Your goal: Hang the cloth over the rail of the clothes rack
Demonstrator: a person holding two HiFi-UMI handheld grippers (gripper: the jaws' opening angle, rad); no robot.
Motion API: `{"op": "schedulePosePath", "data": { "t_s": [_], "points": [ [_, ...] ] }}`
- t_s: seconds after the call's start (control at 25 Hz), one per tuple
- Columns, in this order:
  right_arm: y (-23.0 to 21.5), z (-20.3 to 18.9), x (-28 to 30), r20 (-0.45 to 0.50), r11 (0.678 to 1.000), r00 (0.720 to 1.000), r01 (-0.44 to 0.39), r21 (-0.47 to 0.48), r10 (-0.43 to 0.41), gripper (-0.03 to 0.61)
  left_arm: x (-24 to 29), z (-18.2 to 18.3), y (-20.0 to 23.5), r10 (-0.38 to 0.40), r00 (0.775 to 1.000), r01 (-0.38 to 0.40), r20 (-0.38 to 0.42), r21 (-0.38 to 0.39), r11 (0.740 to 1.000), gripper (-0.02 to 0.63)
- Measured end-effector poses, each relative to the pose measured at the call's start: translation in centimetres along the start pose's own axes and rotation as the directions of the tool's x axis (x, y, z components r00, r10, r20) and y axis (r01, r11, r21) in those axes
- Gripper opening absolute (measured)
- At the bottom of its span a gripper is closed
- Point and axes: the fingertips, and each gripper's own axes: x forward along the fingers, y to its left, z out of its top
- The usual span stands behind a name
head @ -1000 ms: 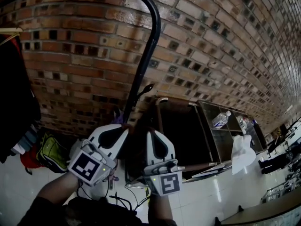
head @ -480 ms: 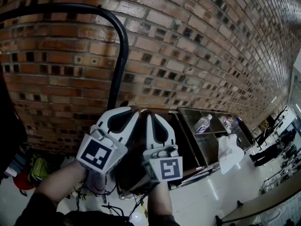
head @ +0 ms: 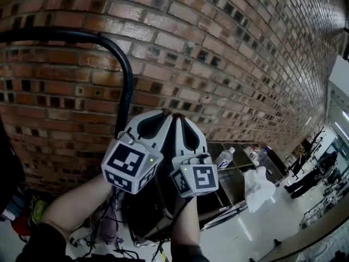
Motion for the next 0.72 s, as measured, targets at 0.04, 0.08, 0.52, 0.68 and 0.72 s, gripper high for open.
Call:
{"op": "schedulePosePath", "data": {
  "t_s": [0.04,0.08,0.52,0.68,0.72],
  "points": [
    [-0.5,0.4,0.7,-0.005,1.0,1.0,-0.003,0.016,0.003,0.031,0.8,0.6,0.3,0.006,1.0,-0.006,-0.006,-0.011,1.0,0.017],
    [-1.1,0.9,1.4,-0.008,0.999,1.0,-0.007,0.032,0.007,0.031,1.6,1.1,0.6,0.013,1.0,-0.013,-0.017,-0.02,1.0,0.017],
    [-4.4,7.5,6.6,0.062,0.995,0.997,-0.043,0.091,0.038,0.031,7.4,9.2,2.7,0.032,0.999,-0.033,0.042,0.038,0.999,0.017],
    [-4.0,10.3,7.6,0.132,0.997,0.991,-0.044,0.059,0.036,0.031,8.0,12.2,3.1,0.023,0.992,-0.044,0.125,0.168,0.985,0.017],
    [-3.7,10.9,7.8,0.146,0.998,0.989,-0.044,0.047,0.036,0.031,8.0,12.8,3.1,0.013,0.99,-0.038,0.141,0.176,0.984,0.017]
  ]
}}
